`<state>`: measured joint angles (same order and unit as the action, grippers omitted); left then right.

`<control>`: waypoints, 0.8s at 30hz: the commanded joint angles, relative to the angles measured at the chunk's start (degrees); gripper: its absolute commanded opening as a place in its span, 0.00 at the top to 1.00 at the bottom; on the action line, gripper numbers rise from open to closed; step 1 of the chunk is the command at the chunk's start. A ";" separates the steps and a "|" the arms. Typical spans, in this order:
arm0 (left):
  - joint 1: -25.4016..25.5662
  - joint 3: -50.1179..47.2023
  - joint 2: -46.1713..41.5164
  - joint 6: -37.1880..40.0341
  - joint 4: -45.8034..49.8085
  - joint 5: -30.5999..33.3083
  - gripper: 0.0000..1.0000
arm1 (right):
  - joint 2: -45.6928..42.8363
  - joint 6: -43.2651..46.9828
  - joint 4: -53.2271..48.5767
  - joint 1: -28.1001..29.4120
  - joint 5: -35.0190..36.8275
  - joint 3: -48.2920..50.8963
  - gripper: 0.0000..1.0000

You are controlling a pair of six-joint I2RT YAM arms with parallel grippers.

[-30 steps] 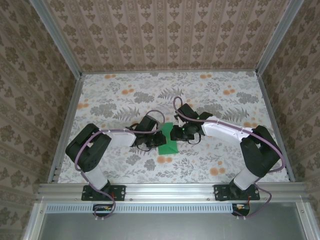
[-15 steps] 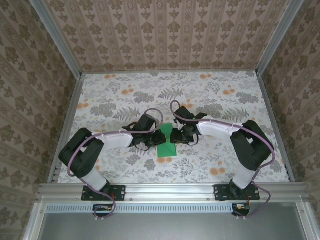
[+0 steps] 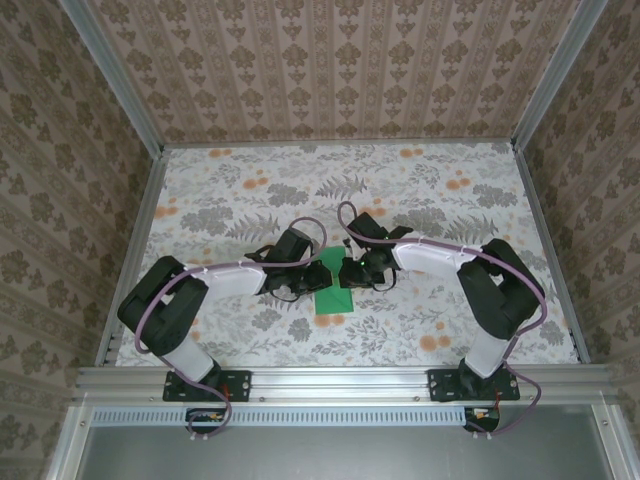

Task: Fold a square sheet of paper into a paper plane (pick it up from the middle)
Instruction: Fold the triangle a second time at the center of the table.

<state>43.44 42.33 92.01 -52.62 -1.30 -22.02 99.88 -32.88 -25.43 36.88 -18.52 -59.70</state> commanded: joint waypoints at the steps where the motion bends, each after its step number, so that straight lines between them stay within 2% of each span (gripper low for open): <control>1: 0.30 0.16 0.54 1.64 1.30 -0.48 0.83 | 2.28 1.24 0.38 -0.58 -0.83 -1.22 0.83; 24: 1.03 1.22 3.61 1.47 0.53 -1.67 0.83 | 6.77 3.59 -0.22 -0.85 0.10 -3.10 0.85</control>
<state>44.18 42.41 94.48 -52.40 -1.37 -23.18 105.19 -30.13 -25.43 36.25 -18.48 -61.47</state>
